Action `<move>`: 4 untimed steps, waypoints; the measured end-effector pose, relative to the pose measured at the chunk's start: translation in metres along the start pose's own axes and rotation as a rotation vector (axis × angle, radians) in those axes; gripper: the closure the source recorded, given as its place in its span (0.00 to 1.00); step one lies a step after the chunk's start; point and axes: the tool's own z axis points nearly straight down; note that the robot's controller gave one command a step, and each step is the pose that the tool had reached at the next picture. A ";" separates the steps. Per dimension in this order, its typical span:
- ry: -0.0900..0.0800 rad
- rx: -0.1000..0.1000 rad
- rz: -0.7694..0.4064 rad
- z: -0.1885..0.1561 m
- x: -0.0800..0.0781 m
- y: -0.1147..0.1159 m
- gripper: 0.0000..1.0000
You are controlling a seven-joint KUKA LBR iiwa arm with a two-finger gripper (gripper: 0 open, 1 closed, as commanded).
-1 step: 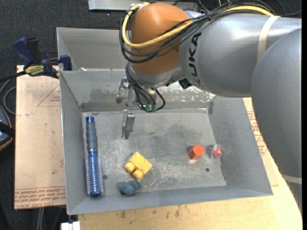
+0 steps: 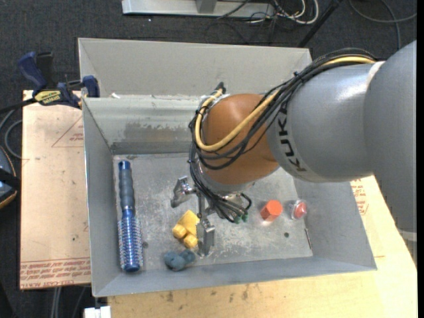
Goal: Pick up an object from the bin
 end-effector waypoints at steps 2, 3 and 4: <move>-0.015 0.002 0.098 0.064 0.010 -0.015 0.00; -0.023 0.000 0.101 0.063 0.008 -0.015 1.00; -0.012 0.001 0.086 -0.050 0.012 -0.020 1.00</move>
Offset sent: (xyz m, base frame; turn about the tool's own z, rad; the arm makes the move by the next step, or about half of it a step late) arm 0.0019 -0.0389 -0.0666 0.0987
